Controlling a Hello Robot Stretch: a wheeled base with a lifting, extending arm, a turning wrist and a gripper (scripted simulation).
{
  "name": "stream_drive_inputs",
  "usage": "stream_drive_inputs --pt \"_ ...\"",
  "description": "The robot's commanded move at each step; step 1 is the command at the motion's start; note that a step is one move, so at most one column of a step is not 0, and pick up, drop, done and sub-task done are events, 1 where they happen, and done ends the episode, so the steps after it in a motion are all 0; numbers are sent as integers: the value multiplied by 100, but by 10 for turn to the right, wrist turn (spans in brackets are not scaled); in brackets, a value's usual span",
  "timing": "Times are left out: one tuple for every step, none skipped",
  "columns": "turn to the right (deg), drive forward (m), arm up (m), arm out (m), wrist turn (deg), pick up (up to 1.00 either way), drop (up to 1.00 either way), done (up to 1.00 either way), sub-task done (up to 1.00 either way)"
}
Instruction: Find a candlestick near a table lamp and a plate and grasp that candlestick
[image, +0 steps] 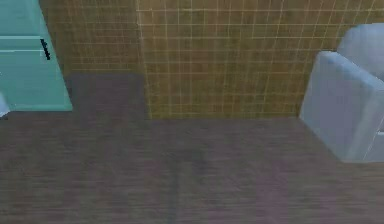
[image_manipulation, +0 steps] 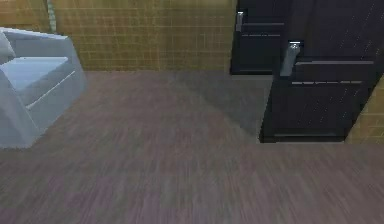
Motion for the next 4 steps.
stream_drive_inputs --pt "450 0 0 0 0 0 0 0 0" --pt "180 0 0 0 0 0 0 0 0" --pt "0 5 0 0 0 0 0 0 0" --pt "-450 0 0 0 0 0 0 0 0"
